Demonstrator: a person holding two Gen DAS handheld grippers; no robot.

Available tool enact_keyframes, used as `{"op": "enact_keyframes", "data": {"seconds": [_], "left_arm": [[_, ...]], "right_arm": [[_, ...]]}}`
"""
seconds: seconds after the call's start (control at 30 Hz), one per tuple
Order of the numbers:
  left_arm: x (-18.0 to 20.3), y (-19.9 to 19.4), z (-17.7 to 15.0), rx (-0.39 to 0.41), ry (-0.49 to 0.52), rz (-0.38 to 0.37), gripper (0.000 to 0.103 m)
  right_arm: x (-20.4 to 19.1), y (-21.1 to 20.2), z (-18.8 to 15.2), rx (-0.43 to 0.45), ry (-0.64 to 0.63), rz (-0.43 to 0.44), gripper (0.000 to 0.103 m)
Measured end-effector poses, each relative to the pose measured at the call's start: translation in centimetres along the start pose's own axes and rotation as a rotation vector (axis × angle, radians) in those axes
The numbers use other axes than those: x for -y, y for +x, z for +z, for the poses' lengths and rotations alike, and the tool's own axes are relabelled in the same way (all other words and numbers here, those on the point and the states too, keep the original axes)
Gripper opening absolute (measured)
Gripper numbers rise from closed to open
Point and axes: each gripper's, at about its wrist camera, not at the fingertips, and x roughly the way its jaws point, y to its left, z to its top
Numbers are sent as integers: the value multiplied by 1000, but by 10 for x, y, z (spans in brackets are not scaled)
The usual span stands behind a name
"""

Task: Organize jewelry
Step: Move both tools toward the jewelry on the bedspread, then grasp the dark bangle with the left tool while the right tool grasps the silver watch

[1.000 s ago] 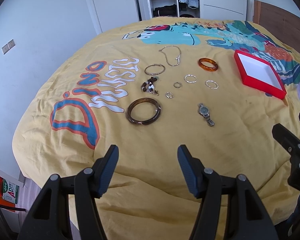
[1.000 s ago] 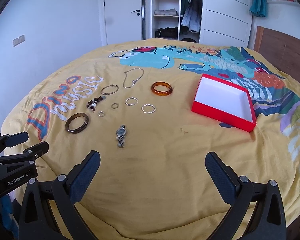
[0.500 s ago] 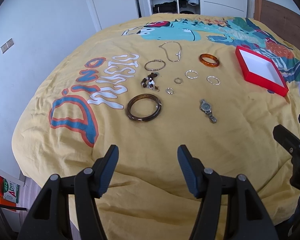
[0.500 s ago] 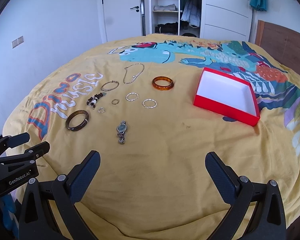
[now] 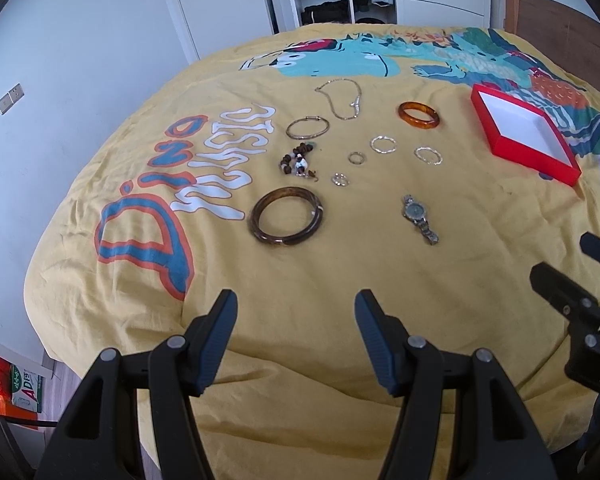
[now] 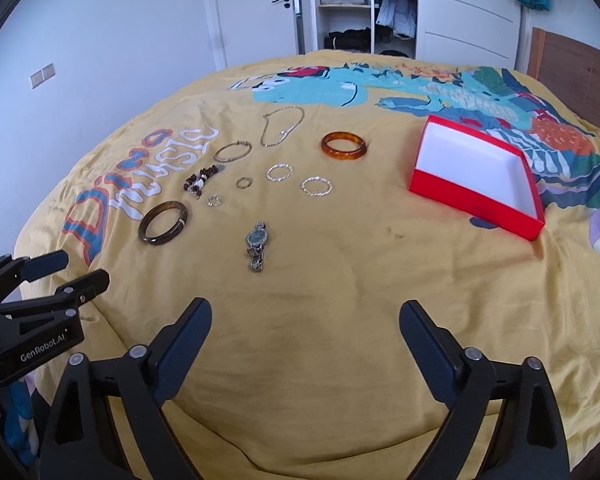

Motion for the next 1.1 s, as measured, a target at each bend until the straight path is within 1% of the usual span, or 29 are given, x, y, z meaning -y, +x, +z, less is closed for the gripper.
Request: {"op": "enact_keyframes", "data": {"seconds": [0.23, 0.3, 0.37, 0.47, 0.57, 0.67, 0.8, 0.9, 0.93, 1.0, 1.03, 1.07, 1.1], "left_arm": [[-3, 16, 4, -26, -3, -7, 59], [-6, 22, 5, -40, -7, -11, 59], [-8, 28, 7, -49, -8, -18, 59], [-14, 37, 12, -50, -14, -51, 59], [-19, 49, 25, -45, -9, -82, 59], [-20, 65, 40, -50, 4, -133, 59], [-17, 95, 57, -83, 17, -146, 58], [-11, 115, 57, -117, 51, -146, 58], [-9, 123, 56, -132, 66, -142, 57], [-9, 132, 52, -152, 80, -139, 45], [-10, 137, 51, -168, 78, -145, 35], [-11, 142, 49, -181, 70, -155, 33], [-13, 144, 49, -182, 66, -158, 32]], "right_arm": [[-1, 18, -1, -43, -9, 39, 82], [0, 24, -1, -58, -6, 53, 77], [1, 32, 1, -77, -5, 73, 68], [1, 43, 4, -101, -8, 109, 59], [-1, 53, 9, -116, -16, 135, 57], [-2, 69, 17, -132, -13, 168, 54], [-2, 85, 27, -146, -13, 194, 51], [-4, 98, 34, -164, -14, 223, 51], [-5, 102, 35, -169, -18, 229, 51], [-8, 114, 38, -186, -25, 246, 50], [-9, 118, 38, -190, -23, 254, 47], [-11, 125, 40, -200, -19, 271, 43], [-11, 130, 41, -204, -17, 278, 42]]}}
